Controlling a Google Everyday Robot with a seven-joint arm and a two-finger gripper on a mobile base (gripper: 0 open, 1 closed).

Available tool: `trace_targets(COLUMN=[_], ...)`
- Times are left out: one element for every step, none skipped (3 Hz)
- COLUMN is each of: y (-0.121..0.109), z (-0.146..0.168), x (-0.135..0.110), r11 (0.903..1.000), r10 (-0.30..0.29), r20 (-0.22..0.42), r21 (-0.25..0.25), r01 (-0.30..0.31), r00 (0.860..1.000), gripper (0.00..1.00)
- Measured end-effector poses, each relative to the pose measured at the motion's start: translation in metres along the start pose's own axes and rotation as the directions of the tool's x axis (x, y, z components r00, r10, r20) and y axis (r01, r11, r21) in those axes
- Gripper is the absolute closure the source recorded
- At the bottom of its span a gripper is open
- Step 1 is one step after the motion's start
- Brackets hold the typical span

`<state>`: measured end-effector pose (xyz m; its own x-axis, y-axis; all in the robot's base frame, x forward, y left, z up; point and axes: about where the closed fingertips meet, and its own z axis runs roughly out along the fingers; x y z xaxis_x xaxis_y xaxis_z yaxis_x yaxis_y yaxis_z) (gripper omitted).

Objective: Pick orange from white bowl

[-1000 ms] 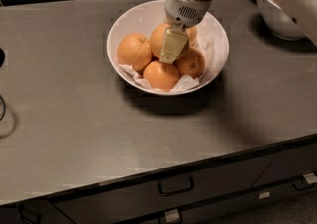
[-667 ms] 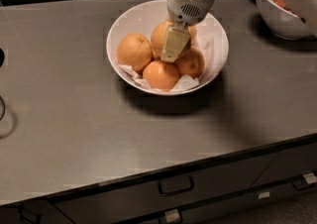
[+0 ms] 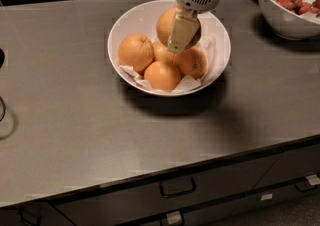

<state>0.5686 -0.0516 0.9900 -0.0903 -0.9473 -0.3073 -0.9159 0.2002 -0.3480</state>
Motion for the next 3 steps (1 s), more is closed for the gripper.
trace_targets(y=[-0.002, -0.001, -0.001], z=[-0.026, -0.046, -0.047], x=[-0.002, -0.004, -0.004], r11=[0.9981, 0.9951, 0.995], r10=[-0.001, -0.009, -0.009], r20=[0.002, 0.041, 0.042], r21=[0.062, 0.099, 0.099], r01=[0.0, 0.005, 0.004], r00=[1.0, 0.999, 0.999], gripper=[1.0, 1.0, 1.0])
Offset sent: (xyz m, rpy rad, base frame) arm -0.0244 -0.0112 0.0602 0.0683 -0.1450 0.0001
